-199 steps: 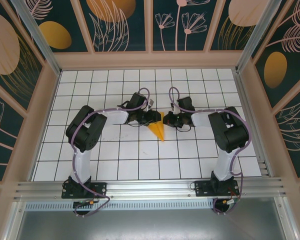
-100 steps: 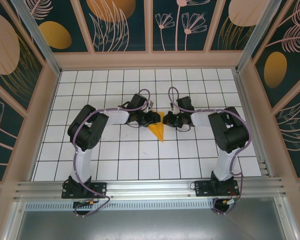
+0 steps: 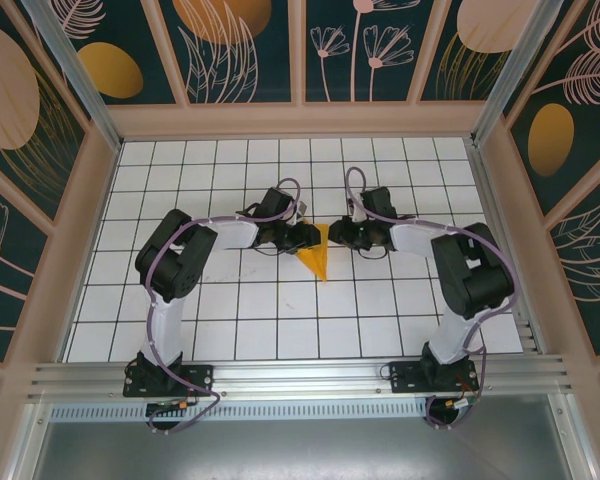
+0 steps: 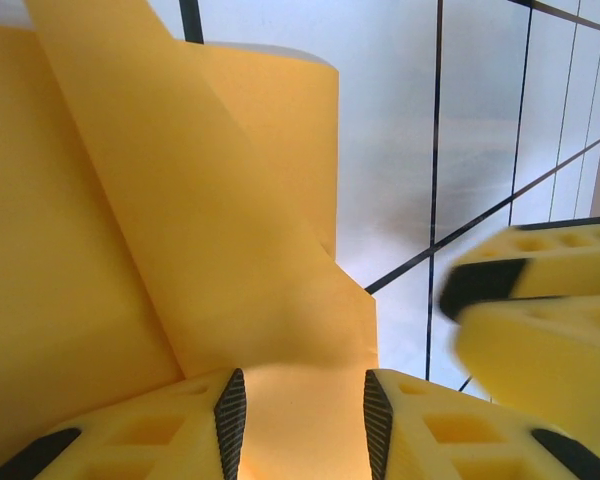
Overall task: Fold a paper plane with a square sheet of paper (fold left side to right side)
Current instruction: Fourth fold the wing at the center of the table.
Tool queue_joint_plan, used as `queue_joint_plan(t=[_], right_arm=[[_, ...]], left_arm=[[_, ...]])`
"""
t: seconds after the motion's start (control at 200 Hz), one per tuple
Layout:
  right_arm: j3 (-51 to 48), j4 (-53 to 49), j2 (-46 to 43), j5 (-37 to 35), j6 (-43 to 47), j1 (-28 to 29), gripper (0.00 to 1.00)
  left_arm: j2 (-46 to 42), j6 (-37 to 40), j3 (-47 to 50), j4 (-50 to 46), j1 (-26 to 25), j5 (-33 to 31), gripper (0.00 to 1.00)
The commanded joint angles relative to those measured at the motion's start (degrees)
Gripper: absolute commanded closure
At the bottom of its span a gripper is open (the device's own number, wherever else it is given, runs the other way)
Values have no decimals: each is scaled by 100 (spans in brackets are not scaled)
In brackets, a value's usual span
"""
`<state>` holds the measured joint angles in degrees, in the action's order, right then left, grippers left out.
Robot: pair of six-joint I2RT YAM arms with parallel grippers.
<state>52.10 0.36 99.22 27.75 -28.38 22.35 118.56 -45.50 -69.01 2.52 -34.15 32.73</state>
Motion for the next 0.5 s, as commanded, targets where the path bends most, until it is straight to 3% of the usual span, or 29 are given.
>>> queue_joint_plan(t=[0.0,0.245,0.495], right_arm=[[-132,-353,-542,-19,122,-32,73],[-1124,129,-1297,593,-350,404,90],[-1205,482,-1047,362,-680,1046,92]], left_arm=[[408,139,191,-336,-43,-476,61],[440,137,177,-375,-46,-536,61],[426,163,160,-436,-55,-575,62]])
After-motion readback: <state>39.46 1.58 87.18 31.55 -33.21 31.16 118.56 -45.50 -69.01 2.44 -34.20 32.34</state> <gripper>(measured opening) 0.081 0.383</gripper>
